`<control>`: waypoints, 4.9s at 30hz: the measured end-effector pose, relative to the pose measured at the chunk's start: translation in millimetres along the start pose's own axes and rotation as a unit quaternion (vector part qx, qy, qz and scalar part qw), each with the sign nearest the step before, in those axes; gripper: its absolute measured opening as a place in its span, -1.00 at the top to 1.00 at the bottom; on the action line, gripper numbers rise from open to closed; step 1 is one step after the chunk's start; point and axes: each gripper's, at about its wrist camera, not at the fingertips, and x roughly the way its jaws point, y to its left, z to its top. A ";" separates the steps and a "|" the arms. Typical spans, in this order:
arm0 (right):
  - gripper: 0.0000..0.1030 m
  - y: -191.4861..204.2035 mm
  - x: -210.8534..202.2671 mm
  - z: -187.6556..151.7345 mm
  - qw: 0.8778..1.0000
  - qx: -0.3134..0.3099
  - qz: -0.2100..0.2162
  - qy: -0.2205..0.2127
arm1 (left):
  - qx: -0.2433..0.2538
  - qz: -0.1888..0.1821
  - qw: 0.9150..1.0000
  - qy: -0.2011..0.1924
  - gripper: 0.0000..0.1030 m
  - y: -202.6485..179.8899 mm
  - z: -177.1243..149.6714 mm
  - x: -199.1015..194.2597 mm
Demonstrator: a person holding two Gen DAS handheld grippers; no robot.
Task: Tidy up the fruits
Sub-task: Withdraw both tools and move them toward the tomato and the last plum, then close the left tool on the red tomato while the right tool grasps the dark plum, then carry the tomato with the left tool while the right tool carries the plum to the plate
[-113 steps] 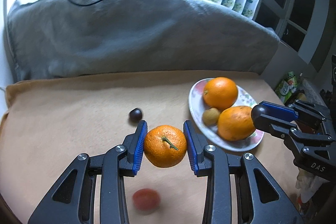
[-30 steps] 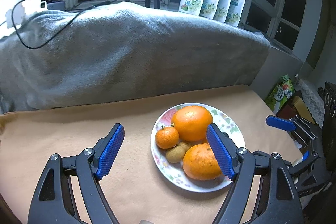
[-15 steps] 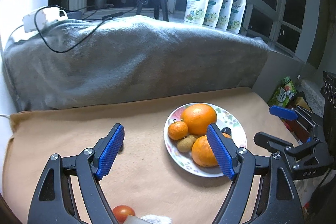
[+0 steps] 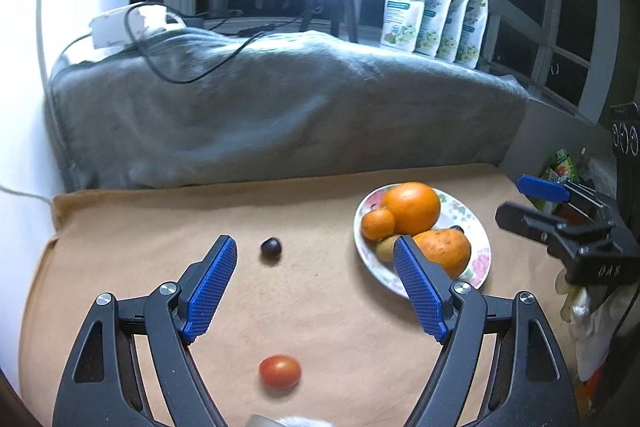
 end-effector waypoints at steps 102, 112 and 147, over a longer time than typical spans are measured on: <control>0.52 121.7 186.3 18.8 0.978 -0.096 0.053 0.177 | -0.071 -0.052 0.987 0.133 0.38 46.9 -77.5 31.6; 0.52 98.5 129.6 29.6 0.986 -0.078 0.063 0.131 | -0.058 -0.052 0.990 0.114 0.38 37.1 -66.8 17.4; 0.52 -83.5 50.2 10.8 0.994 0.058 0.018 0.093 | 0.033 -0.119 0.990 0.071 0.38 -88.9 0.9 49.4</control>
